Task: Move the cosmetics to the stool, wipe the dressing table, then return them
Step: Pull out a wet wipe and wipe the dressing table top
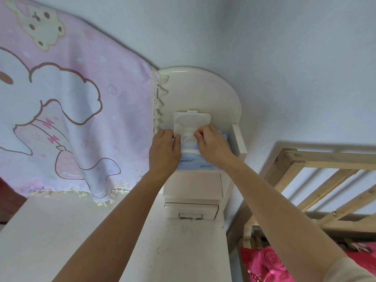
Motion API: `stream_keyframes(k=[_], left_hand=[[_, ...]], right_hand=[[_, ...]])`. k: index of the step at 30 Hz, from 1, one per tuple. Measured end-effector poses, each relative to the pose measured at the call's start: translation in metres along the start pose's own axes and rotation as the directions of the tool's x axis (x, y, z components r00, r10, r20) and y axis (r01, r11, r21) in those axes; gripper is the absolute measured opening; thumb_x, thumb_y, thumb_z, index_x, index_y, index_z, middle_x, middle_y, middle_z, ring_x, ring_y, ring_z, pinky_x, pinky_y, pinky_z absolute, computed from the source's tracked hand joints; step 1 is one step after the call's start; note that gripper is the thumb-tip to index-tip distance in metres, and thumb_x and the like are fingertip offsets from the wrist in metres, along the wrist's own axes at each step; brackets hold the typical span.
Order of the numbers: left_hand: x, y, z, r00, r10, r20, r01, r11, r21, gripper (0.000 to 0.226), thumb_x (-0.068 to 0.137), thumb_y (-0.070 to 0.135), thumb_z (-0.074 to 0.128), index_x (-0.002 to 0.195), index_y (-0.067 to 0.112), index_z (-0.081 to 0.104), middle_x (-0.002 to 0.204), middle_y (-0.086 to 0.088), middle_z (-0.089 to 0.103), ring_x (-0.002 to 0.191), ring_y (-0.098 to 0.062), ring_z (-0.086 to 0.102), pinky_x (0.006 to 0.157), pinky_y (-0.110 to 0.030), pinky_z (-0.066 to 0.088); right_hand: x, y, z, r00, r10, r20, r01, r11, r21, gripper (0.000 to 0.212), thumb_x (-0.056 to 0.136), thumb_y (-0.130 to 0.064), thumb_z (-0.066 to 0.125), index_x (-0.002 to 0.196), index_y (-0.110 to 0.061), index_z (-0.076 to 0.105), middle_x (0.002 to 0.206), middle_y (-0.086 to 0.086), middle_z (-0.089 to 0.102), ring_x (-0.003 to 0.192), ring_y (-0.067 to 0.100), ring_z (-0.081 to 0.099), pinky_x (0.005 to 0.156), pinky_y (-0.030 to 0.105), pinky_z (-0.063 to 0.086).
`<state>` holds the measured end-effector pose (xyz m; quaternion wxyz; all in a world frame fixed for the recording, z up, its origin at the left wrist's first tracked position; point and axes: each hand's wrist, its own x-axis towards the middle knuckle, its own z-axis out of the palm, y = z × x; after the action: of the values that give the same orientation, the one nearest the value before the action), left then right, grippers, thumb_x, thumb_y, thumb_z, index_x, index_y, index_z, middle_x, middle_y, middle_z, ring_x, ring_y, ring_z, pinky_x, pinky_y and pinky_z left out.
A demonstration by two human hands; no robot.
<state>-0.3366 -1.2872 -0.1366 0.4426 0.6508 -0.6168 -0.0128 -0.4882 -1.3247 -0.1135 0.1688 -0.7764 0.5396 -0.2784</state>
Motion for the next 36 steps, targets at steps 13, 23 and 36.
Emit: stream_keyframes(k=[13,23,36], left_hand=[[0.011,-0.006,0.009,0.979,-0.173,0.108,0.179,0.982,-0.052,0.032,0.100,0.032,0.046,0.072,0.017,0.039,0.070,0.002,0.046,0.072,-0.024,0.046,0.058,-0.032,0.029],[0.007,-0.005,0.010,0.982,-0.132,0.138,0.122,0.990,0.075,0.022,0.102,0.031,0.040,0.085,0.017,0.038,0.085,-0.004,0.048,0.081,-0.027,0.047,0.064,-0.034,0.035],[0.006,-0.005,0.006,0.980,-0.141,0.144,0.138,0.990,0.031,0.026,0.100,0.028,0.042,0.078,0.015,0.036,0.075,-0.003,0.046,0.073,-0.026,0.044,0.059,-0.033,0.029]], right_hand=[[0.003,-0.003,-0.021,0.913,0.327,-0.243,-0.032,0.651,0.758,0.016,0.106,-0.026,0.040,0.096,-0.023,0.052,0.083,-0.002,0.056,0.069,0.007,0.053,0.056,0.018,0.047],[0.001,-0.028,-0.051,0.980,0.194,-0.038,-0.085,0.585,0.806,0.034,0.083,-0.013,0.064,0.115,-0.024,0.065,0.085,-0.008,0.057,0.080,0.007,0.056,0.078,0.026,0.050],[-0.011,-0.008,-0.046,0.991,0.052,0.119,-0.078,0.972,0.224,0.037,0.096,-0.024,0.053,0.132,-0.020,0.061,0.131,0.001,0.059,0.115,0.013,0.055,0.101,0.026,0.041]])
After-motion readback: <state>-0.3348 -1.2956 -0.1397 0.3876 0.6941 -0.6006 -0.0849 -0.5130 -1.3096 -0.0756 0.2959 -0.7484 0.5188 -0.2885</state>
